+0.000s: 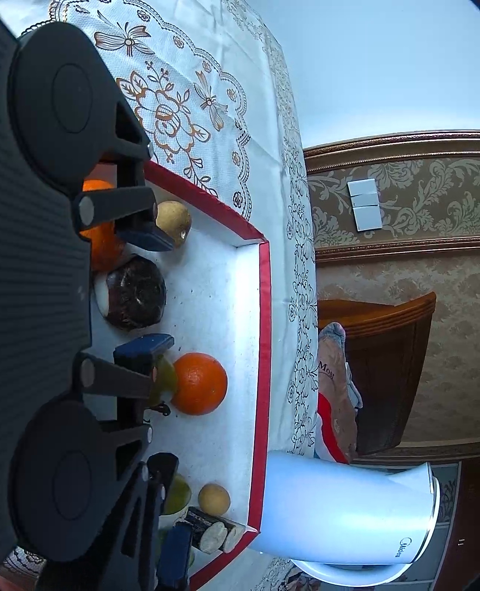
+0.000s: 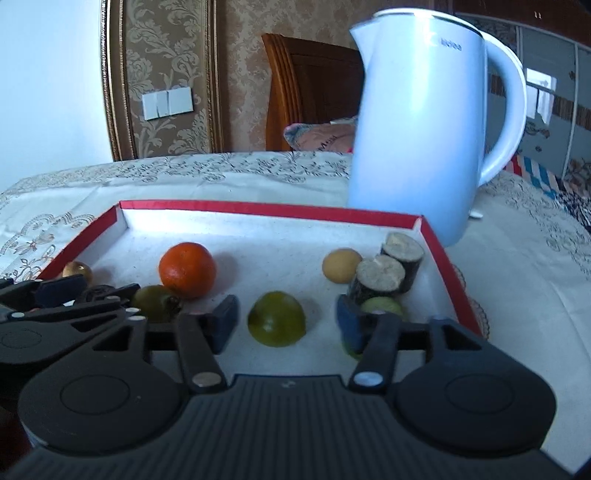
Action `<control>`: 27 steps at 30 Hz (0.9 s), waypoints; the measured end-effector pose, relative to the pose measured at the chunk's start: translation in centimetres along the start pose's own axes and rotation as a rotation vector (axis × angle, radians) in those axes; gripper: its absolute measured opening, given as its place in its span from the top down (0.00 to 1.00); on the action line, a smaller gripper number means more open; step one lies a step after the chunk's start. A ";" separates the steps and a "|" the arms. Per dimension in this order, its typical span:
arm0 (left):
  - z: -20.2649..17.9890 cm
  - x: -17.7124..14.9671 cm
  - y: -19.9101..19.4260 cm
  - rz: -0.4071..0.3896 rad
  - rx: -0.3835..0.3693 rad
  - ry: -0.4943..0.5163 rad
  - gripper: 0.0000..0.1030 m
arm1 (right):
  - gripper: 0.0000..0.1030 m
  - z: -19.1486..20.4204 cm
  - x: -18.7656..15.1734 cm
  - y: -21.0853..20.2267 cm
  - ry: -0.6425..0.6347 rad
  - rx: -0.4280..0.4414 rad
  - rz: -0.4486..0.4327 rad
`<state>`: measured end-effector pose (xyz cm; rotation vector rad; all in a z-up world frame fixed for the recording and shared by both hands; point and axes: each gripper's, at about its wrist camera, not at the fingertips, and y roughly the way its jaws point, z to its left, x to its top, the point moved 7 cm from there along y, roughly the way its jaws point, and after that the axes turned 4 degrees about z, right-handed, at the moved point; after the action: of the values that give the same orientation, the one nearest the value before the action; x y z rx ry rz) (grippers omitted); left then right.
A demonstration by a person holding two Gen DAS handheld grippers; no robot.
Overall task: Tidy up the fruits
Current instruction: 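Open the right tool to drop the green fruit while left tool releases the cake, then lift both open tools out of the red tray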
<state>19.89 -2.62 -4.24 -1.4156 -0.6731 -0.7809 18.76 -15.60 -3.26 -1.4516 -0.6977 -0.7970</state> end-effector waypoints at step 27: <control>0.6 0.0 -0.8 -0.016 -0.010 -0.039 0.43 | 0.02 -2.7 -0.2 -2.4 0.081 -0.076 -0.083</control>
<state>19.27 -1.98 -3.71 -1.4390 -0.7125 -0.7717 16.52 -18.19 -2.10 -1.4575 -0.6754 -0.9501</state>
